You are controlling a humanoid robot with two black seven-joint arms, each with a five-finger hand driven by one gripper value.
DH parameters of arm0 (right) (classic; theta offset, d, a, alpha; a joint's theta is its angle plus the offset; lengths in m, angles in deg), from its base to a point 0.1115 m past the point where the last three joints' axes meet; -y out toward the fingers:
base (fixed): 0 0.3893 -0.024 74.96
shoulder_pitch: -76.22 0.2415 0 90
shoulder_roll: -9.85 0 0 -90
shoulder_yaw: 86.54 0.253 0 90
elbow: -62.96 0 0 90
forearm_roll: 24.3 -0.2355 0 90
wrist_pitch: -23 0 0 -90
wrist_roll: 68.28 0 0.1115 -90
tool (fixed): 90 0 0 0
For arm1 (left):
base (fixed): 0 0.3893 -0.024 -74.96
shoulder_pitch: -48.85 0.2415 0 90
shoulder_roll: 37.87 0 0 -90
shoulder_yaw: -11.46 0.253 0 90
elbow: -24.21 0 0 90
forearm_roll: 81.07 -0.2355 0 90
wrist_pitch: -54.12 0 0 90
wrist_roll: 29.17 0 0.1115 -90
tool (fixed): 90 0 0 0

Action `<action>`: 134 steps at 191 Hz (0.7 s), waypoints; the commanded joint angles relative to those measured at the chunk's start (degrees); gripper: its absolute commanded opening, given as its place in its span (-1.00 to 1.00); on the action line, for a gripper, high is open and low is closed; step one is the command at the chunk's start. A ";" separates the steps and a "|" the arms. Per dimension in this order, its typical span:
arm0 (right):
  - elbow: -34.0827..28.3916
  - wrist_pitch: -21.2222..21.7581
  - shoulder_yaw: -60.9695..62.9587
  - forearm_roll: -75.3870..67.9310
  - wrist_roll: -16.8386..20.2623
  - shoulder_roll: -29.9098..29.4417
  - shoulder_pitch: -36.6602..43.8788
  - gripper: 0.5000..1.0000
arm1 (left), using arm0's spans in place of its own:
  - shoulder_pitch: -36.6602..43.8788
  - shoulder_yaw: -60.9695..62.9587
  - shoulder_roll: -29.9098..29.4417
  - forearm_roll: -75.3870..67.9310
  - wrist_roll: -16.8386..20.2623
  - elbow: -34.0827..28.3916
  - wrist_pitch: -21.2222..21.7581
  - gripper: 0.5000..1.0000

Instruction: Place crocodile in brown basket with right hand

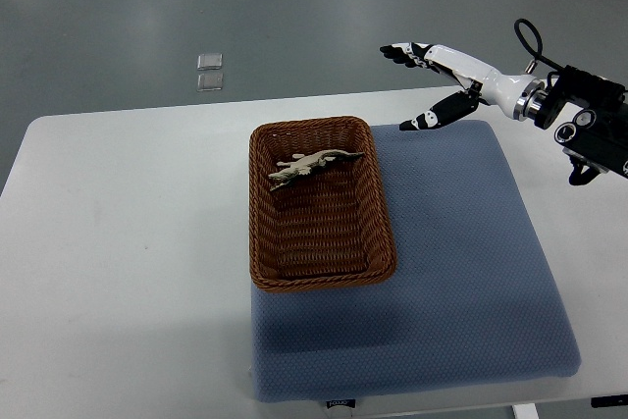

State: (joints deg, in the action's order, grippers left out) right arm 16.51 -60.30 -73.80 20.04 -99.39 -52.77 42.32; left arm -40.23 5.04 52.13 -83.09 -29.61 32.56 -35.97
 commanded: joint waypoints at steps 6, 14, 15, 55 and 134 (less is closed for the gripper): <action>0.31 2.53 0.09 -12.77 0.09 -0.14 -2.40 0.72 | 0.04 0.00 0.00 0.00 0.00 0.00 0.00 1.00; 0.48 3.67 0.09 -16.46 0.87 -0.40 -3.19 0.72 | -0.04 0.00 0.00 0.00 0.00 0.00 0.00 1.00; 0.48 3.67 0.09 -16.47 0.88 -0.40 -3.19 0.72 | -0.04 0.00 0.00 0.00 0.00 0.00 0.00 1.00; 1.54 5.17 0.18 -40.10 12.91 -0.84 -3.98 0.72 | -0.04 0.00 0.00 0.00 0.09 0.00 0.00 1.00; 3.91 8.51 0.27 -65.95 23.99 -1.02 -4.25 0.73 | -0.04 0.00 0.00 0.00 0.09 0.00 0.00 1.00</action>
State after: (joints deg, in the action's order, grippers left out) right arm 20.38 -52.90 -73.54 -43.71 -74.64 -53.81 38.16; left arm -40.22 5.04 52.13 -83.09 -29.58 32.56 -35.97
